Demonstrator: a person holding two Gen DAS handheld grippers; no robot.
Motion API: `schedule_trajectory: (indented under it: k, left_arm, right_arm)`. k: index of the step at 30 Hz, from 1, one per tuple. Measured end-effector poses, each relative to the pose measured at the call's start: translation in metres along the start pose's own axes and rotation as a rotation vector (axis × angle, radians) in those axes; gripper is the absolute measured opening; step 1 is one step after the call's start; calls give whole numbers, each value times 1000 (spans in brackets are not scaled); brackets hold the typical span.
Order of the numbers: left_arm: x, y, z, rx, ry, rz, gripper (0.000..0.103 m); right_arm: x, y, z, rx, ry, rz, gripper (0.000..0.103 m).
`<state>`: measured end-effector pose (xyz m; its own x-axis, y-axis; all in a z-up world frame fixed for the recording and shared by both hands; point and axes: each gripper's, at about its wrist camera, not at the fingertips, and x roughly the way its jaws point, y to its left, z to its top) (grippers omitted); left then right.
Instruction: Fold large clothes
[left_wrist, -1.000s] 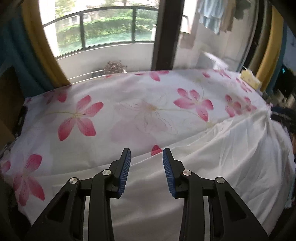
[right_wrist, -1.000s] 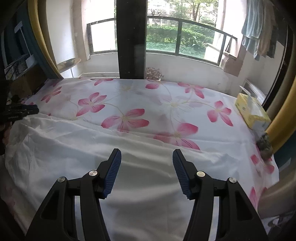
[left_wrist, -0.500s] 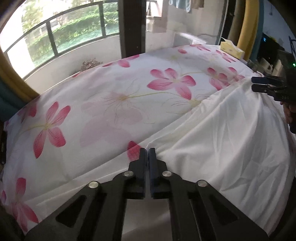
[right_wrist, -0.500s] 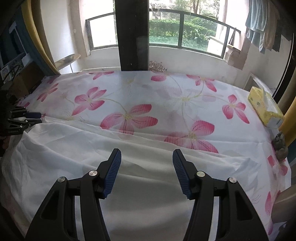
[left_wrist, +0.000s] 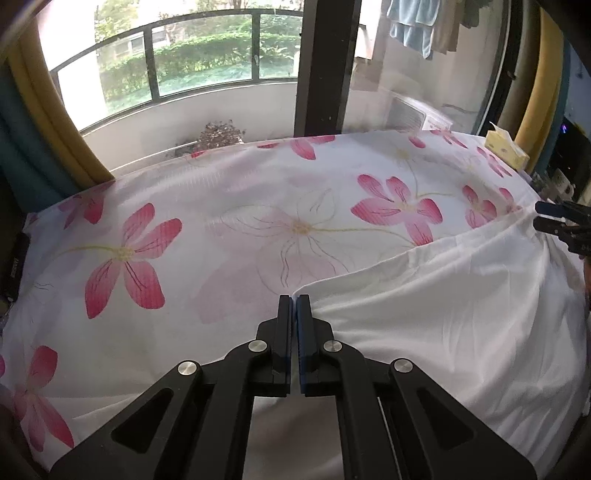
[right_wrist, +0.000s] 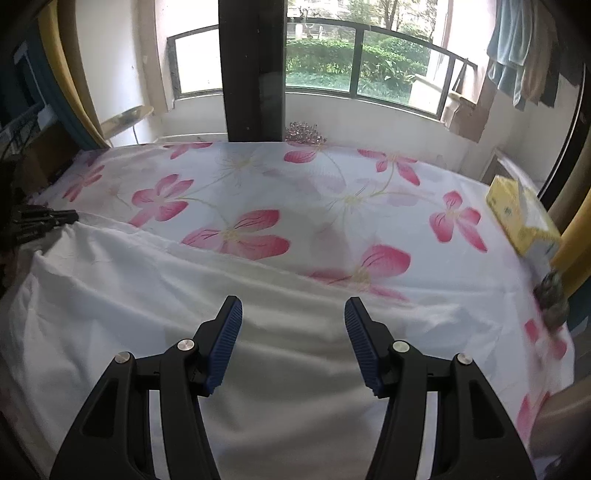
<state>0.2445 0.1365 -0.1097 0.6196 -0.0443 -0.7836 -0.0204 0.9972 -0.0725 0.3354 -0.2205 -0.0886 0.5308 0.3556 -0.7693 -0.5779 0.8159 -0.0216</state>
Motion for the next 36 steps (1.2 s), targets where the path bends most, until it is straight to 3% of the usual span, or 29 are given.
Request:
schedule_trajectory:
  k: [7,18,19,20,21,23,28,34,36]
  left_arm:
    - [1,1,11,32,-16,10,3]
    - [7,11,14,-26,-24,1,3]
    - [8,10,14,-25,-23,0,3]
    - [9,10,14,-25,-21,-1,3]
    - [9,10,14,-25,-20,-3,3]
    - [9,8,14,-25,-24,-4,3]
    - [10,11,16,-40,-39,-12,3]
    - [19,5,17,-29,13,-9,3]
    - [18,5,18,-32,17,-1,10]
  right_arm:
    - [18,-19,16,-31,25,-23,58]
    - [50,13,24,-212,99,123,57]
    - [51,16,23,-221,96,130,56]
    - [52,18,23,-223,86,149,41]
    - [52,19,24,-222,83,175,19]
    - [52,23,26,-244,71,163,2]
    - [51,17,35,-223,28,111,2]
    - [58,11,43,-197,9,74,1]
    - [64,13,43,-201,14,54,1]
